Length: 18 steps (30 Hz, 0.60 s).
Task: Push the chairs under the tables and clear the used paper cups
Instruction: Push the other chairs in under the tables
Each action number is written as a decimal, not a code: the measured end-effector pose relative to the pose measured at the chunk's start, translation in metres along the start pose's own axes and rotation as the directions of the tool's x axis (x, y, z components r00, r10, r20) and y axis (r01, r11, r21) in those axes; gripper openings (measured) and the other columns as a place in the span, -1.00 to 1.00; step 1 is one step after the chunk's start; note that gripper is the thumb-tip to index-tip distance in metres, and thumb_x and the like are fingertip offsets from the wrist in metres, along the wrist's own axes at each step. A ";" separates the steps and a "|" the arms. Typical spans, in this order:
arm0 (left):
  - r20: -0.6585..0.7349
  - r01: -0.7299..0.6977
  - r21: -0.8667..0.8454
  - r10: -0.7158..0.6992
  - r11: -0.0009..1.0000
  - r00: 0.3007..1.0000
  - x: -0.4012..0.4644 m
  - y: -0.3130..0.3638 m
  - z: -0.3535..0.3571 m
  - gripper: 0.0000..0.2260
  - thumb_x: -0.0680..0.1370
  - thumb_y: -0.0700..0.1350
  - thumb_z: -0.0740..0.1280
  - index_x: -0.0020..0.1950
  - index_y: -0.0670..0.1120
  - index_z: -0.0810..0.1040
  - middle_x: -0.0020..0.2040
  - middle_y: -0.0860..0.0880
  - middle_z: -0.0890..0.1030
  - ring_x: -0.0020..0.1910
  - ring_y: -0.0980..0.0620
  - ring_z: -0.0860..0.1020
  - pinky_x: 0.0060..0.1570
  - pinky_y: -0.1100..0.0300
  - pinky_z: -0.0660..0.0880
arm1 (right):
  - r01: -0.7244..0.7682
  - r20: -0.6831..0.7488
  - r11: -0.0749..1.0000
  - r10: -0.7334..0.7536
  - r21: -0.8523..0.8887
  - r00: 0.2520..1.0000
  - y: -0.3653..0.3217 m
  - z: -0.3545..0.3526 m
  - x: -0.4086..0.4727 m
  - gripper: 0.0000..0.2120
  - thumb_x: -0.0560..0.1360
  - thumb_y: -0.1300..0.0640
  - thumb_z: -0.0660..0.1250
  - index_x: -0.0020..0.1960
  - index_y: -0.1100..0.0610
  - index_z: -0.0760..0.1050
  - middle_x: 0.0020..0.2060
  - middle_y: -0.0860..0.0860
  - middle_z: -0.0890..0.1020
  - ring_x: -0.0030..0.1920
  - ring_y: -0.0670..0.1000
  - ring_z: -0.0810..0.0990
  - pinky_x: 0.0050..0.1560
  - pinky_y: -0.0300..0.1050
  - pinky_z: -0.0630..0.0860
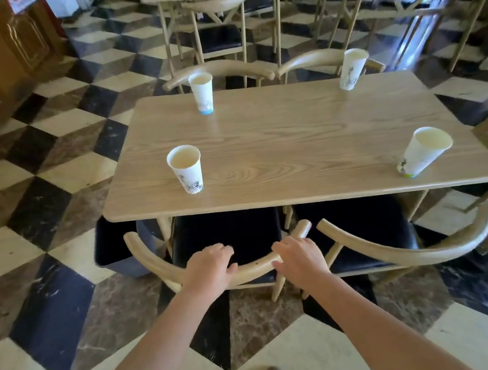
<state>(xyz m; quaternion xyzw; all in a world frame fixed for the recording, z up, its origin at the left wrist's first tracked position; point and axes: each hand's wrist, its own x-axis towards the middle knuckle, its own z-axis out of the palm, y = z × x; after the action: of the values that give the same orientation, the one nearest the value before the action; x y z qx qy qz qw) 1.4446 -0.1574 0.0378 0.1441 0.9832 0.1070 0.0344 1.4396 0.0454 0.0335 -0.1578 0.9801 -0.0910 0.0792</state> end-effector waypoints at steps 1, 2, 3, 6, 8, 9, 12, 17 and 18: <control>-0.024 -0.024 0.004 0.024 1.000 0.999 -0.001 0.008 -0.006 -0.77 0.50 0.01 0.31 0.07 -0.08 0.55 -0.12 -0.01 0.61 -0.14 0.00 0.59 -0.24 0.11 0.54 | -0.023 -0.030 1.000 0.023 0.001 0.999 0.002 -0.008 -0.009 -0.77 0.53 0.02 0.26 0.12 0.11 0.49 0.02 0.04 0.60 0.05 0.09 0.54 0.09 -0.02 0.47; -0.041 -0.049 0.003 0.049 0.999 0.998 -0.002 0.018 -0.012 -0.79 0.50 0.02 0.31 0.04 -0.08 0.55 -0.14 -0.01 0.60 -0.17 0.00 0.59 -0.26 0.10 0.53 | -0.048 -0.063 0.999 0.049 0.011 0.997 0.006 -0.016 -0.019 -0.77 0.53 0.02 0.26 0.11 0.10 0.50 0.01 0.04 0.60 0.05 0.09 0.55 0.08 -0.02 0.47; -0.054 -0.079 -0.001 0.079 0.997 0.995 -0.004 0.028 -0.016 -0.79 0.50 0.02 0.31 0.02 -0.08 0.55 -0.16 -0.01 0.60 -0.18 -0.01 0.58 -0.27 0.09 0.54 | -0.073 -0.096 0.997 0.075 0.026 0.993 0.010 -0.022 -0.031 -0.77 0.52 0.01 0.26 0.12 0.10 0.51 0.03 0.04 0.60 0.07 0.08 0.54 0.09 -0.02 0.47; -0.082 -0.166 0.010 0.166 0.986 0.983 -0.007 0.065 -0.025 -0.80 0.49 0.00 0.30 -0.01 -0.09 0.55 -0.17 -0.02 0.59 -0.19 -0.03 0.58 -0.26 0.03 0.55 | -0.148 -0.178 0.988 0.155 0.052 0.972 0.025 -0.039 -0.068 -0.73 0.52 0.00 0.27 0.18 0.07 0.50 0.13 0.03 0.59 0.15 0.07 0.51 0.15 -0.01 0.43; -0.105 -0.211 0.012 0.212 0.977 0.972 -0.008 0.093 -0.030 -0.82 0.49 -0.02 0.31 -0.01 -0.09 0.56 -0.19 -0.02 0.59 -0.22 -0.02 0.57 -0.29 0.05 0.55 | -0.198 -0.218 0.979 0.206 0.056 0.954 0.039 -0.051 -0.093 -0.71 0.51 -0.01 0.30 0.19 0.06 0.50 0.15 0.03 0.58 0.16 0.09 0.51 0.16 0.02 0.44; -0.116 -0.234 0.006 0.233 0.972 0.966 -0.008 0.108 -0.033 -0.82 0.48 -0.03 0.31 0.00 -0.09 0.56 -0.20 -0.02 0.58 -0.24 -0.02 0.57 -0.31 0.07 0.55 | -0.219 -0.234 0.975 0.223 0.047 0.946 0.047 -0.057 -0.104 -0.73 0.51 -0.01 0.30 0.16 0.06 0.51 0.11 0.03 0.59 0.13 0.09 0.52 0.14 0.02 0.45; -0.154 -0.311 -0.006 0.306 0.950 0.939 -0.007 0.158 -0.038 -0.80 0.48 -0.05 0.33 0.06 -0.09 0.54 -0.19 -0.03 0.57 -0.21 -0.04 0.56 -0.33 0.10 0.51 | -0.255 -0.279 0.967 0.246 0.005 0.928 0.076 -0.074 -0.136 -0.77 0.50 0.00 0.28 0.10 0.06 0.52 -0.03 0.02 0.59 0.04 0.08 0.54 0.06 -0.01 0.46; -0.189 -0.413 -0.047 0.397 0.910 0.898 0.006 0.253 -0.025 -0.79 0.48 -0.06 0.33 0.06 -0.10 0.56 -0.10 -0.04 0.61 -0.14 -0.04 0.58 -0.24 0.08 0.54 | -0.322 -0.304 0.947 0.308 0.003 0.902 0.146 -0.094 -0.186 -0.74 0.47 0.06 0.27 0.12 0.10 0.52 0.01 0.05 0.60 0.06 0.11 0.52 0.08 0.03 0.46; -0.196 -0.417 -0.052 0.400 0.907 0.895 0.011 0.273 -0.019 -0.78 0.47 -0.06 0.33 0.07 -0.09 0.55 -0.08 -0.04 0.61 -0.12 -0.04 0.58 -0.22 0.06 0.55 | -0.322 -0.302 0.947 0.307 0.000 0.902 0.163 -0.097 -0.197 -0.74 0.47 0.06 0.27 0.12 0.11 0.51 0.01 0.06 0.59 0.07 0.12 0.52 0.08 0.04 0.46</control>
<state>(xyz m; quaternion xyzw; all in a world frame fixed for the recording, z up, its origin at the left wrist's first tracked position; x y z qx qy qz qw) 1.5078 0.0976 0.1162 0.3354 0.9239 0.1698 -0.0716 1.5580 0.2764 0.1196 0.0161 0.9952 -0.0751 -0.0599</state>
